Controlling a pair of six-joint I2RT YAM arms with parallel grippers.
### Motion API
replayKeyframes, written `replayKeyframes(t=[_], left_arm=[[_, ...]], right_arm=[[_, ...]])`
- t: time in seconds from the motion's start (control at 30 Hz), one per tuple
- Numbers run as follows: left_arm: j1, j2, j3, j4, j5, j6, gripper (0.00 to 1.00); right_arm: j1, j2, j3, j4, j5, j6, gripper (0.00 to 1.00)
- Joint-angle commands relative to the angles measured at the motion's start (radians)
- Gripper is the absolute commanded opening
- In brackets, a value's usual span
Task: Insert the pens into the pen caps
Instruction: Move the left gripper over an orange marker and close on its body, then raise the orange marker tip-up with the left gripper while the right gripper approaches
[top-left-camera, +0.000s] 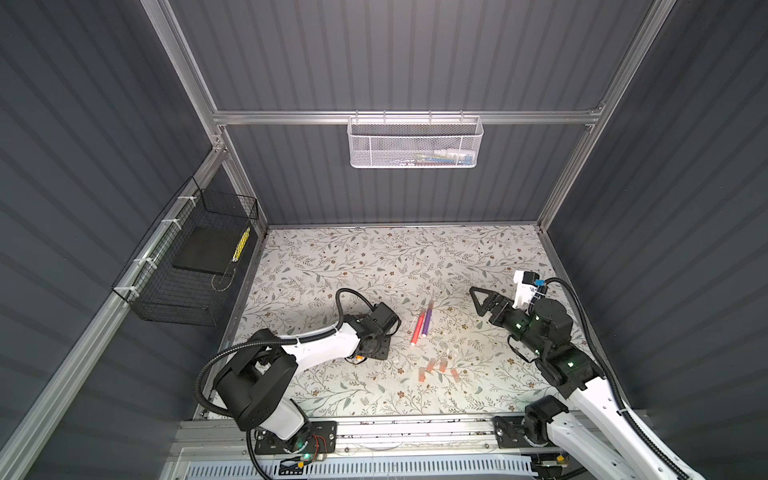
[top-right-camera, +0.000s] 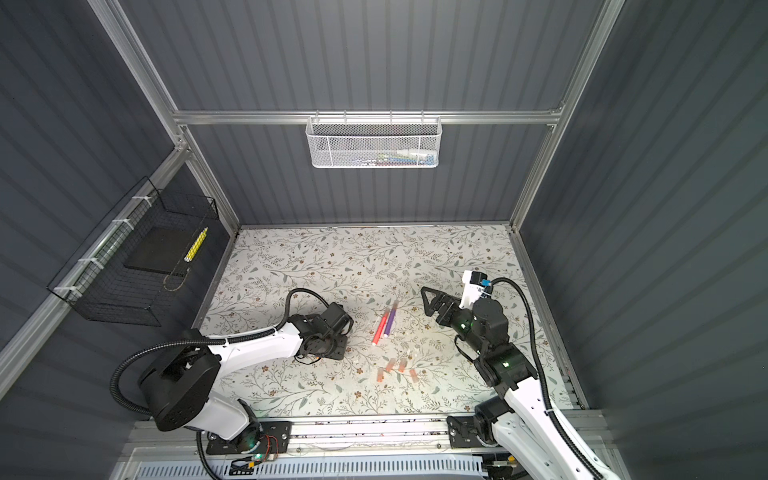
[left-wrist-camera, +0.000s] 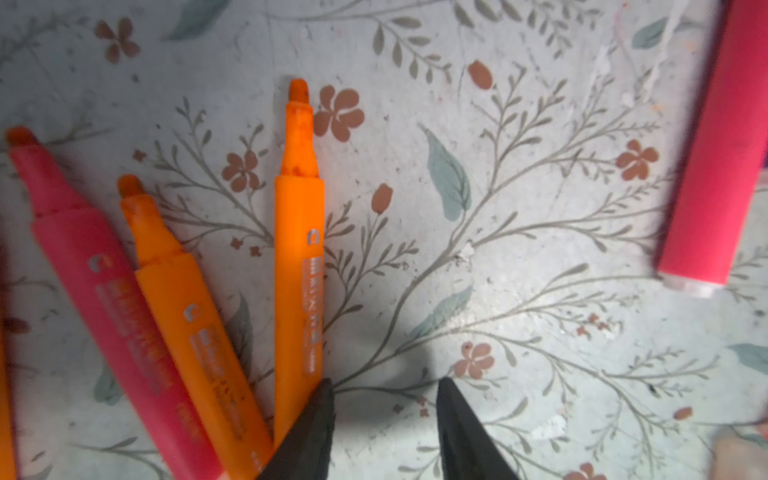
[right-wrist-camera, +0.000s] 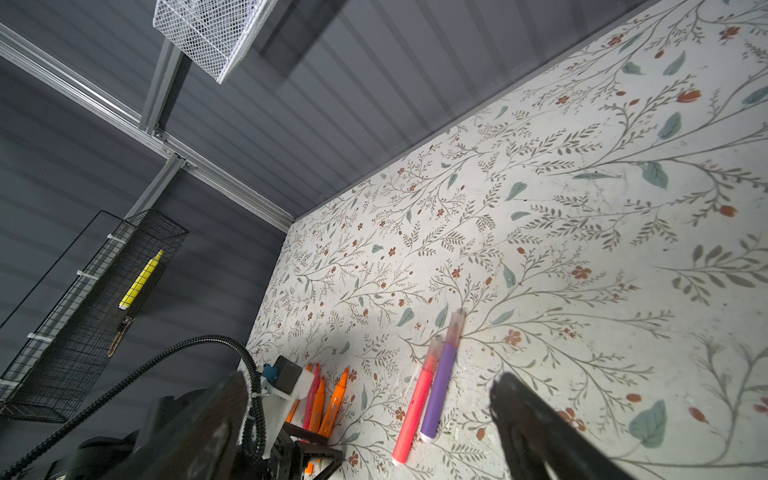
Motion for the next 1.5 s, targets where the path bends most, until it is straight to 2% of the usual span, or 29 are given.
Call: replayKeyframes(t=[0.0,0.13,0.6,1.07,1.23,1.47], left_arm=[[0.007,-0.064,0.039,-0.042,-0.061,0.024,0.46],[0.019,-0.038,0.033,-0.042,-0.077,0.020,0.48],[0.033,0.097,0.053,-0.015,-0.012,0.033,0.46],[0.033,0.128,0.045,0.004,0.045,0.010,0.14],[0.033,0.078,0.007,0.104,0.134,-0.076,0.08],[0.036,0.006,0.106,0.184,0.071,-0.121,0.01]], right_arm=[[-0.004,0.001,-0.002,0.017,0.002,-0.002,0.94],[-0.004,0.000,-0.014,0.020,0.014,-0.004,0.94],[-0.007,0.001,-0.027,0.005,0.016,0.000,0.95],[-0.010,0.003,-0.029,0.008,0.009,0.003,0.95],[-0.011,-0.003,-0.058,0.034,0.021,0.008,0.95],[-0.013,0.026,-0.041,0.038,-0.003,0.017,0.94]])
